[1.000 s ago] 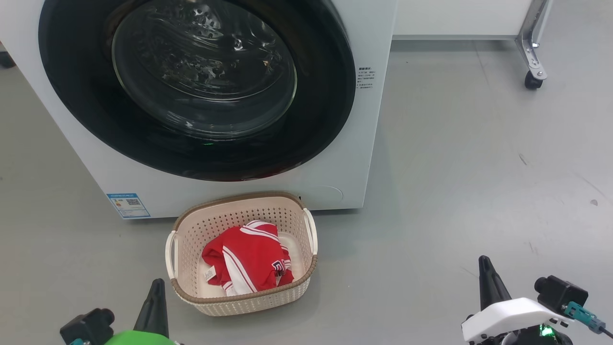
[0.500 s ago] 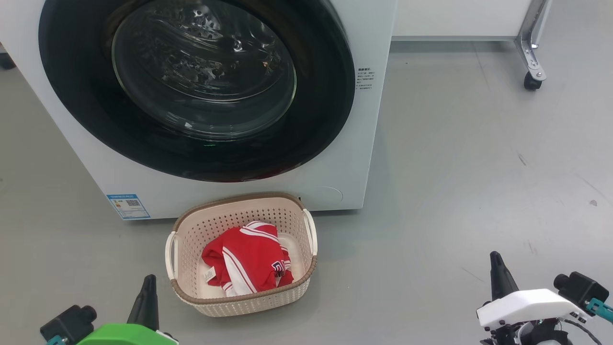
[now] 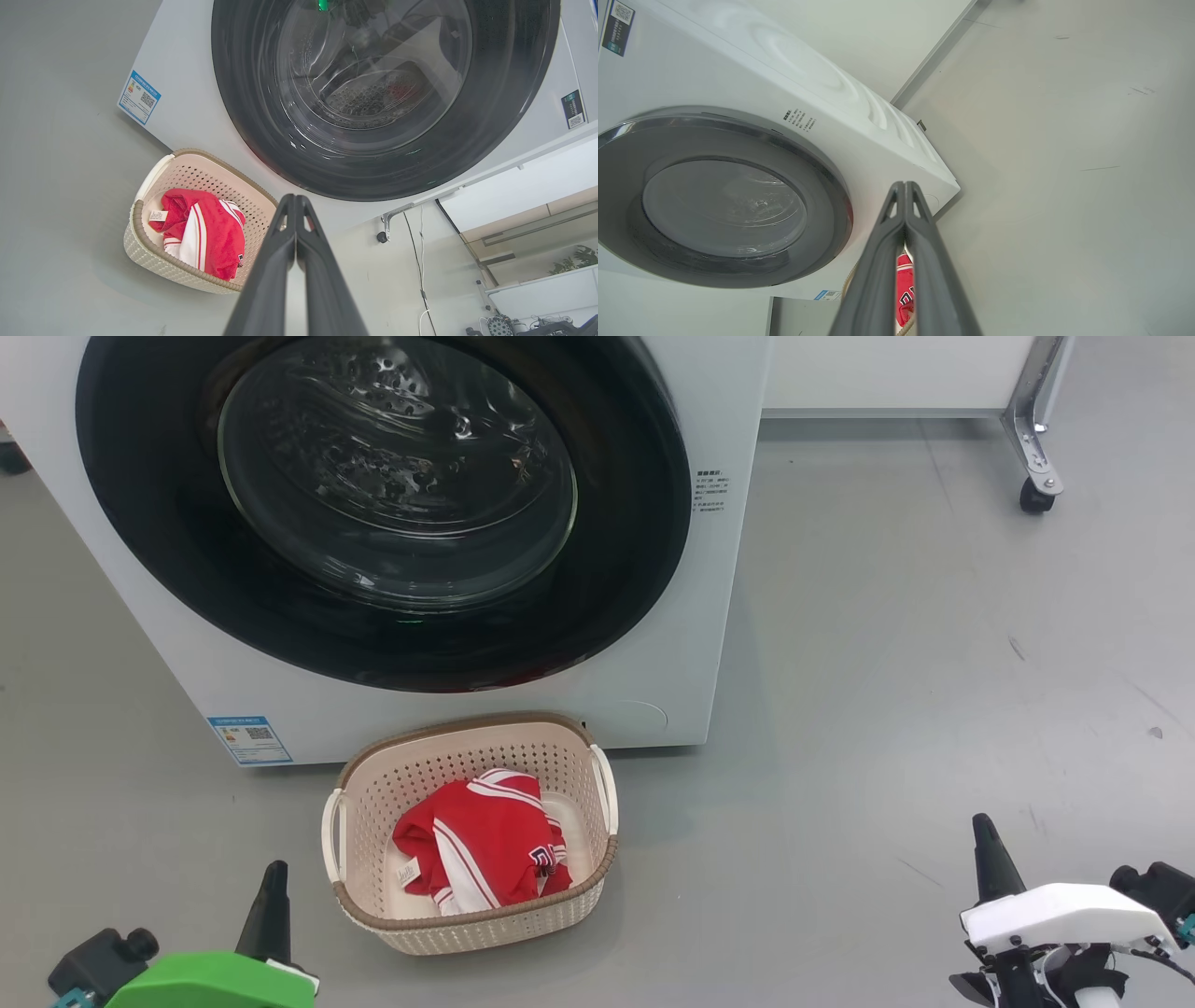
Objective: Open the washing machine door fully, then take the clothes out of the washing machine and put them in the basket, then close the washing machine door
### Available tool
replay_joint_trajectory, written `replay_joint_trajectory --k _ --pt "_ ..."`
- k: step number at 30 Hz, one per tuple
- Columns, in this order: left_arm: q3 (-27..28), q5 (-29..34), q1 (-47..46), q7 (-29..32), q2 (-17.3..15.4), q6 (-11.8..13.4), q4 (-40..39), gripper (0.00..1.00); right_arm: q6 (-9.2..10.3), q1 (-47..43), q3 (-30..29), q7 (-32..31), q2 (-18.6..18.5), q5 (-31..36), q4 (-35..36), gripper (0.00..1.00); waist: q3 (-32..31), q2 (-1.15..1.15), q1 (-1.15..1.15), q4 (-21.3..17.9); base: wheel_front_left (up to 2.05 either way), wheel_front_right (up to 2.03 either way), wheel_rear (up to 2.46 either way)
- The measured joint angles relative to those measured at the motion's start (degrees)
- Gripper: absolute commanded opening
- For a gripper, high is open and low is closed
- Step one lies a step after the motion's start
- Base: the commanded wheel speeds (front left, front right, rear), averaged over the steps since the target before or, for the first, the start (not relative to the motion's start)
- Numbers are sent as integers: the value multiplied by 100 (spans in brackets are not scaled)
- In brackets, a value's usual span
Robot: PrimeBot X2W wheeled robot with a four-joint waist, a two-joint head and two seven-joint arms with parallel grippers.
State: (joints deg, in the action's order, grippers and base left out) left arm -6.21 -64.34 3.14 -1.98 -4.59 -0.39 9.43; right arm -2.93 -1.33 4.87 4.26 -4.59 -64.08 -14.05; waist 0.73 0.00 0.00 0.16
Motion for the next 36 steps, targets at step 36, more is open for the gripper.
replay_joint_trajectory --k 36 --pt "514 -2517 -440 385 -7 -512 422 0 -305 337 -710 -610 1 -2521 -109 0 -45 0 0 -14 0 0 0"
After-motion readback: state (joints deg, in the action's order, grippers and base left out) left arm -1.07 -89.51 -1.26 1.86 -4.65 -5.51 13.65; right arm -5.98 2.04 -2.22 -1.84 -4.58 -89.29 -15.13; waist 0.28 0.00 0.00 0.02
